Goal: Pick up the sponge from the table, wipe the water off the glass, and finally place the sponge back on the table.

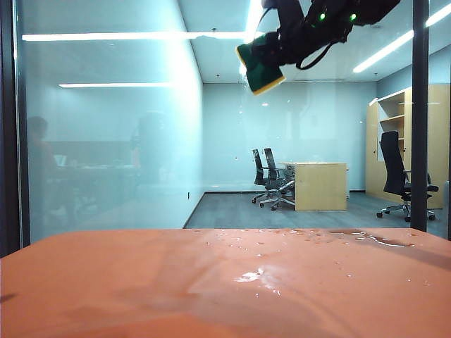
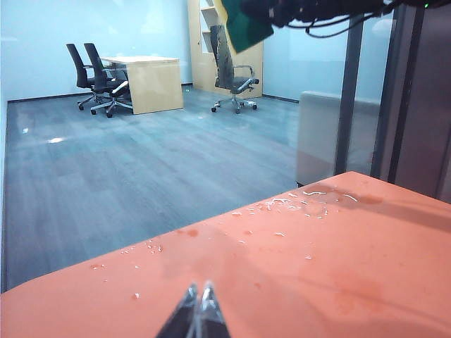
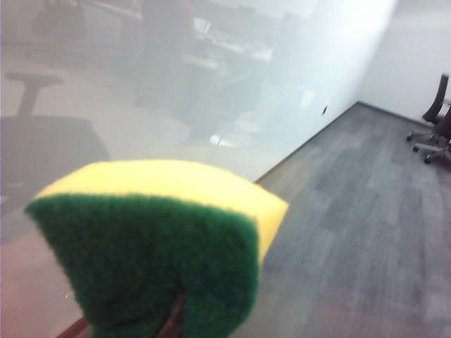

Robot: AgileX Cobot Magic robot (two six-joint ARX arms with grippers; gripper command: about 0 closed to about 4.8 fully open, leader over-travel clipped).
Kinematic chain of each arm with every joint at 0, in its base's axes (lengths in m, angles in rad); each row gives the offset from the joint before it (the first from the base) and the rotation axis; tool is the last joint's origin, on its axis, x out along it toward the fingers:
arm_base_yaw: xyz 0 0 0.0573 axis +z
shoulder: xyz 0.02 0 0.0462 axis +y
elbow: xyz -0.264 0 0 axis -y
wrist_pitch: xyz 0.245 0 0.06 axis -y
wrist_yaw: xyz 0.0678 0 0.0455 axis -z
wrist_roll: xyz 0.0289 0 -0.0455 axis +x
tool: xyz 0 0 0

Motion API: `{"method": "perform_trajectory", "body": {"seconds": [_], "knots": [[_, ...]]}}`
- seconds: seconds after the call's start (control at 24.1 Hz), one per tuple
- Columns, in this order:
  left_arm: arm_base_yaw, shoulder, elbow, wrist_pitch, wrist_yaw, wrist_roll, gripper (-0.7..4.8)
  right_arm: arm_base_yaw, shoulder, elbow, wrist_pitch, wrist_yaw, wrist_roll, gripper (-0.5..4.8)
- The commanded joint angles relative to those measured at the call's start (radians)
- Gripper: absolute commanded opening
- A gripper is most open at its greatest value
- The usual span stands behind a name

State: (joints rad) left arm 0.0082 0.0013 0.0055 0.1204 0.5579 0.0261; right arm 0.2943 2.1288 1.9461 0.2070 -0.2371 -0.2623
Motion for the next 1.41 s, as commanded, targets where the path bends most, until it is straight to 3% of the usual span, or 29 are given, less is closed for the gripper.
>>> {"method": "perform_trajectory", "body": {"seconds": [0.04,0.54,0.7,1.16,1.41], "knots": [[0.0,0.001,0.003,0.016,0.004,0.0,-0.05,0.016,0.038,-0.003,-0.045,0.01,0.004,-0.08],[0.0,0.001,0.003,0.016,0.004,0.0,-0.05,0.052,0.127,-0.005,-0.229,0.038,-0.006,-0.08],[0.0,0.001,0.003,0.016,0.005,-0.001,-0.05,0.05,0.136,-0.006,-0.288,0.094,-0.013,-0.08],[0.0,0.001,0.003,0.016,0.004,0.0,-0.05,0.049,0.009,-0.005,-0.156,0.109,-0.054,-0.08],[0.0,0.001,0.003,0.016,0.003,0.003,-0.05,0.043,-0.1,-0.007,-0.233,0.14,-0.056,-0.08]]}}
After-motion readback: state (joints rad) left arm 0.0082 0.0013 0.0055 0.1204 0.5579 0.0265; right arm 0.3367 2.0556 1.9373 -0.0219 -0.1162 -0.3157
